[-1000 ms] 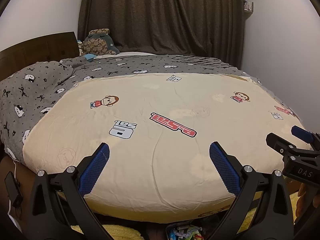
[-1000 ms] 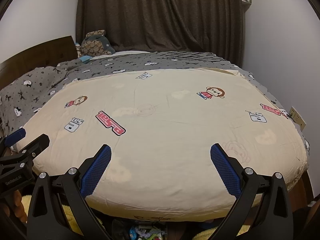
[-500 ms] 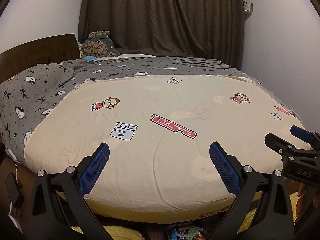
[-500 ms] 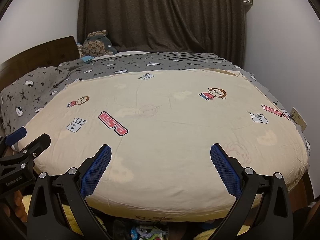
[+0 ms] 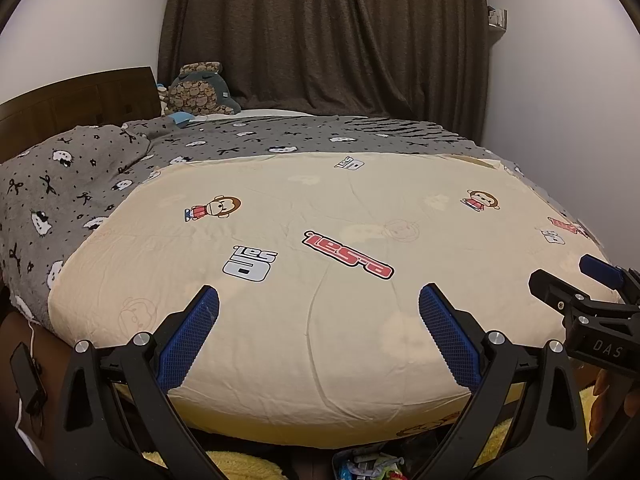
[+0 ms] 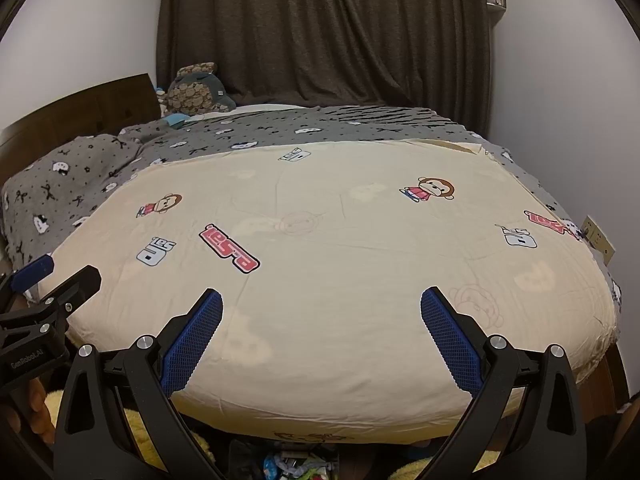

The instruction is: Collect trash

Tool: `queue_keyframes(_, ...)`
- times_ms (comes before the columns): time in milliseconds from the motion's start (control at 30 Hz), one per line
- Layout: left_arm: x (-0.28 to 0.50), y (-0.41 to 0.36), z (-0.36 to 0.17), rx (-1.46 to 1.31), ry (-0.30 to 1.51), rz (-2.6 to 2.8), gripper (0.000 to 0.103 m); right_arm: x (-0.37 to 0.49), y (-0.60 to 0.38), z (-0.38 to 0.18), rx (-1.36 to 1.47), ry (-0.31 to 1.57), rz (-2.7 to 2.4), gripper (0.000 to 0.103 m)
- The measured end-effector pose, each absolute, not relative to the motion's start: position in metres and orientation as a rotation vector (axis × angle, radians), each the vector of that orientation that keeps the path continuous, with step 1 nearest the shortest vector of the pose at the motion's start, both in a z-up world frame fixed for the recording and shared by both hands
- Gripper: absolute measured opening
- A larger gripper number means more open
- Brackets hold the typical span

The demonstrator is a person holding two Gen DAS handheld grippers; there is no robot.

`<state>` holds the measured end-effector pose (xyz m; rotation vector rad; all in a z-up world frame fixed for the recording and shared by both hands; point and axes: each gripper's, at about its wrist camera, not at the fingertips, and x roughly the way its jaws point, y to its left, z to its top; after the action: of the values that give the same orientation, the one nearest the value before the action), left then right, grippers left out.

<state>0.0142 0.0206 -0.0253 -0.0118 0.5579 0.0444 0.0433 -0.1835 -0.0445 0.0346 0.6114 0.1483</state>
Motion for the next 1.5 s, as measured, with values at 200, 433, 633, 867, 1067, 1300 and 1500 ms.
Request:
queue_keyframes(200,0.0137,0.0215,-0.0257,-0.014,0.557,0.045,0.095,0.0426,-0.1823,-0.0438,0.034,0.609,0.15,0.1)
queue_keyframes(433,0.0131,0.0218,-0.0256,-0.013,0.556,0.046,0.095,0.0417,-0.1815,-0.0421,0.038,0.603,0.146,0.1)
queue_keyframes(633,0.012,0.0221,-0.0248,-0.012,0.552,0.046,0.095,0.0413,-0.1809,-0.0418,0.038,0.601,0.144,0.1)
queue_keyframes(867,0.0125,0.0229,-0.0245,-0.02,0.559,0.045,0.095,0.0412,-0.1815,-0.0411,0.039,0.601,0.145,0.1)
queue_keyframes(1067,0.0126,0.023,-0.0246,-0.024,0.56,0.047,0.095,0.0413,-0.1817,-0.0408,0.04,0.6,0.141,0.1)
queue_keyframes(1300,0.0131,0.0244,-0.0262,-0.042,0.567,0.039,0.095,0.0415,-0.1831,-0.0405,0.042,0.599,0.139,0.1)
queue_keyframes(1500,0.0109,0.0218,-0.0263,-0.019,0.552,0.057,0.095,0.0434,-0.1873,-0.0401,0.046,0.602,0.129,0.1)
